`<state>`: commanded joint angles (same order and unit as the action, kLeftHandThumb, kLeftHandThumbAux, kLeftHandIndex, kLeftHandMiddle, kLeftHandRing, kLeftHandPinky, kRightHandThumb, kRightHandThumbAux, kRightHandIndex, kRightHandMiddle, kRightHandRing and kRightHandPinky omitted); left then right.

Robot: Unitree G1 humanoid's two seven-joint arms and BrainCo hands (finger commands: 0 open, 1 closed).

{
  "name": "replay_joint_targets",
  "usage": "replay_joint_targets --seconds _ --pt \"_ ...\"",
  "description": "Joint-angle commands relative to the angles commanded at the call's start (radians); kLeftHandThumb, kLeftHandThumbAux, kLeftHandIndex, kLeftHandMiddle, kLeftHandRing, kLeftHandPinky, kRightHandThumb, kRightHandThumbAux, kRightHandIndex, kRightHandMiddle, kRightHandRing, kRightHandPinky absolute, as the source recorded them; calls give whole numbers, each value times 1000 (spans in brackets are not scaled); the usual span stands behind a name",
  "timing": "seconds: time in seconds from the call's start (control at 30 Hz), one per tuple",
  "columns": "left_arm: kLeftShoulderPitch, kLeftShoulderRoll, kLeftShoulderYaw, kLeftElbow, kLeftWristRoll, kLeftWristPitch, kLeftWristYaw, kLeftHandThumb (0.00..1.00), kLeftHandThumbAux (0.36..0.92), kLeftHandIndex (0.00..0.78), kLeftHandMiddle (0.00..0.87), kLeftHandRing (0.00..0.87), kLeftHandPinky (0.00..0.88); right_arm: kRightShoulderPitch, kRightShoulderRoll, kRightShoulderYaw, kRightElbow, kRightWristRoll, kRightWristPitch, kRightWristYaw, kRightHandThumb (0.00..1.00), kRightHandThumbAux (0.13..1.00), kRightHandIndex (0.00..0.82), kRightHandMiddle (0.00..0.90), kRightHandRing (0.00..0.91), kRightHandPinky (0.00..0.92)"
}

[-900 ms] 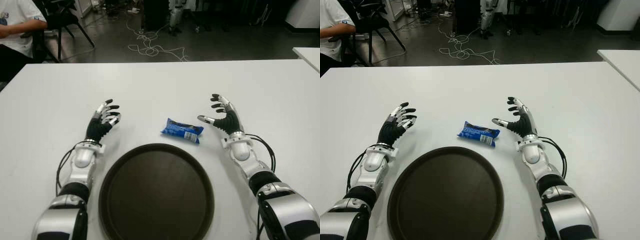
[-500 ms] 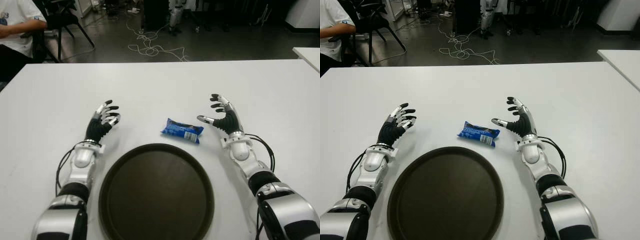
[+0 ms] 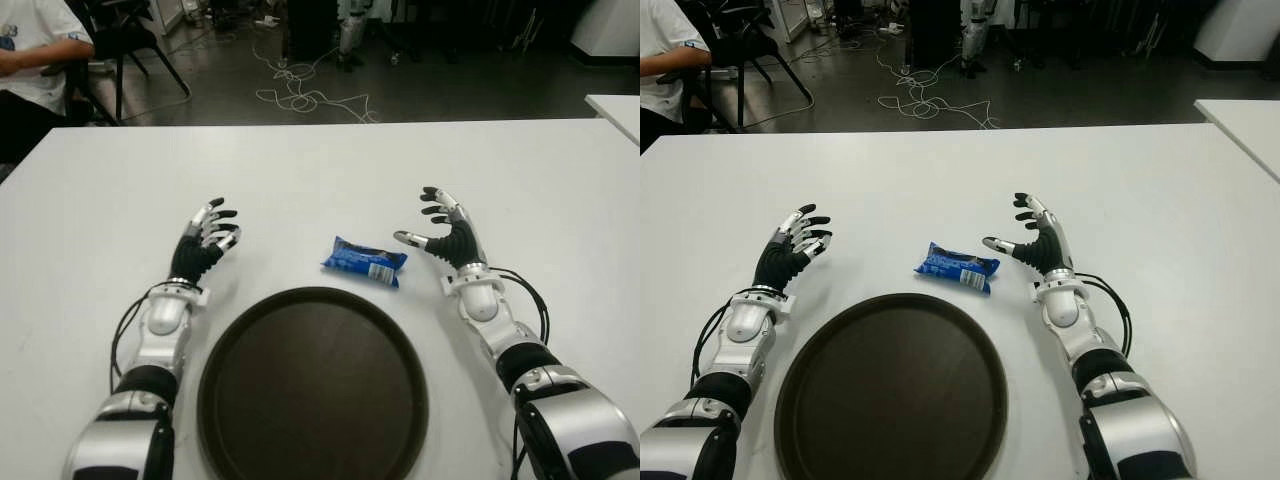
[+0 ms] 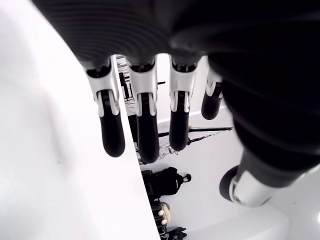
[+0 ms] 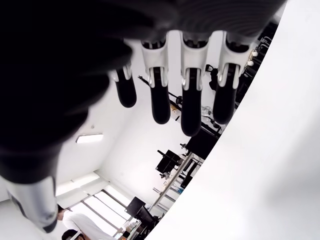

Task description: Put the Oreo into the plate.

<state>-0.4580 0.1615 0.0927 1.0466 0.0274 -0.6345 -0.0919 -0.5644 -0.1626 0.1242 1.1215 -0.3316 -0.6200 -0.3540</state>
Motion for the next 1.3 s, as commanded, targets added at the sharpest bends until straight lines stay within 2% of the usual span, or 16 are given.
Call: replay_joint_targets --seconds 0.53,1.03,1.17,1.3 --pt "4 -2 7 4 -14 -17 -21 404 690 120 252 287 327 4 -3 7 -3 -12 -5 -11 0 630 189 257 286 307" --pt "10 -6 1 -6 -6 -17 -8 383 699 118 249 284 317 11 -10 -10 -19 9 -20 2 0 677 190 257 283 304" --pt "9 -7 1 -5 -8 -14 -11 384 712 117 246 279 309 14 -25 -18 -86 14 -21 18 0 694 178 247 280 313" --pt "7 -7 3 -3 -12 -12 -15 388 718 116 245 277 309 44 -41 -13 -237 3 5 43 0 713 162 232 267 297"
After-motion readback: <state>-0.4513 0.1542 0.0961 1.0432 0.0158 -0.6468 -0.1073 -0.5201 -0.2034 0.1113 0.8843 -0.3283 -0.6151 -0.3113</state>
